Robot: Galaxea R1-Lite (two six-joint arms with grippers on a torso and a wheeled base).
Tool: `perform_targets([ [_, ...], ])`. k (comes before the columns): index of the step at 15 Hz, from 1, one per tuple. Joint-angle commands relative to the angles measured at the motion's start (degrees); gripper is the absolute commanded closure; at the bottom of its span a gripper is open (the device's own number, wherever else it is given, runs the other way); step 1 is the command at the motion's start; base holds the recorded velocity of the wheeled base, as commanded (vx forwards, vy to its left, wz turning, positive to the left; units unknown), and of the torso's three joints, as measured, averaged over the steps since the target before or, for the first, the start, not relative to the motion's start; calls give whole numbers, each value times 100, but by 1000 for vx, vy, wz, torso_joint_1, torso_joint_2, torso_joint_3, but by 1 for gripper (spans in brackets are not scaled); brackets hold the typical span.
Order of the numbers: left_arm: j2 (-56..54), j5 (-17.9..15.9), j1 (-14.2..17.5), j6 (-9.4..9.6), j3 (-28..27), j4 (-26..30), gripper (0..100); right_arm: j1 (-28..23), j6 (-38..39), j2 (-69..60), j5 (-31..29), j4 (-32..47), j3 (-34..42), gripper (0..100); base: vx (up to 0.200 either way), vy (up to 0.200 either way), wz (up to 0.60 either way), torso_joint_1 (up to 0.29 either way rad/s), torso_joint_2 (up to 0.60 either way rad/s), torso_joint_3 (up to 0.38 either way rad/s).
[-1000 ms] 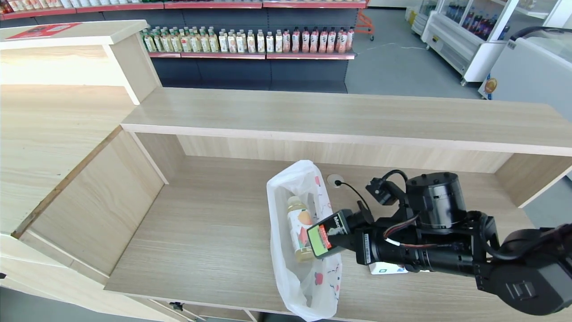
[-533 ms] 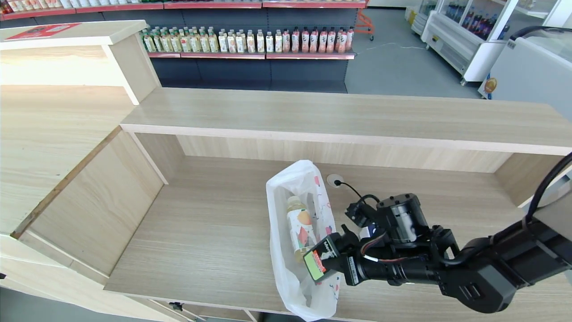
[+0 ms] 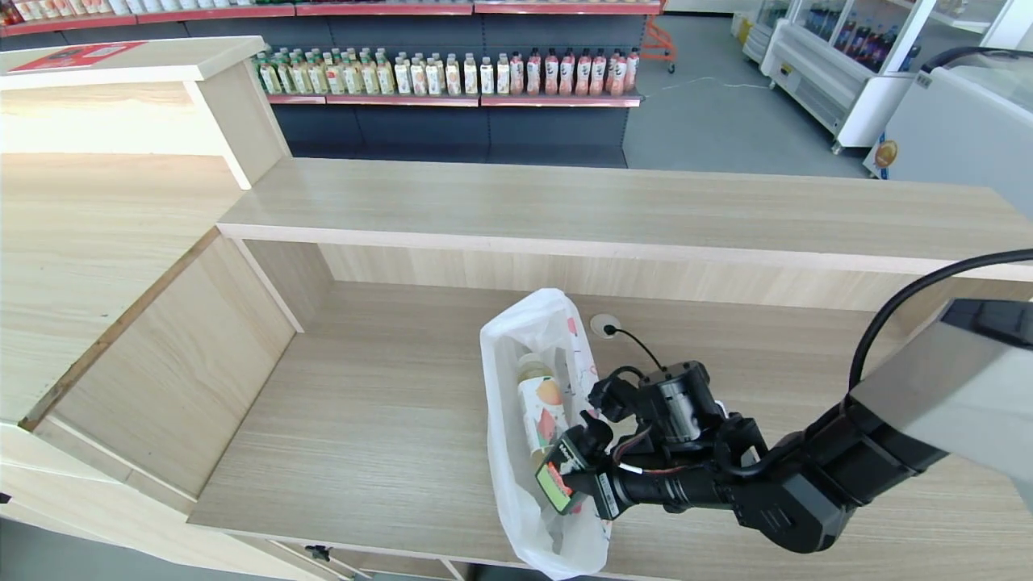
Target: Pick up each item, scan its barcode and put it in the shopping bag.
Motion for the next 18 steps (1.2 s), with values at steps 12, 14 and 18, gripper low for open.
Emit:
perform_targets([
  [12, -2, -4, 2, -2, 1, 4, 0, -801, 1127, -1339, 414, 63, 102, 0, 0, 0, 0, 0, 0, 0],
  [14, -2, 5, 2, -2, 1, 4, 0, -1161, 1127, -2051, 405, 72, 322, 0, 0, 0, 0, 0, 0, 0],
  [18, -2, -4, 2, -2, 1, 4, 0, -1900, 855, -3642, 229, 80, 990, 0, 0, 0, 0, 0, 0, 0],
])
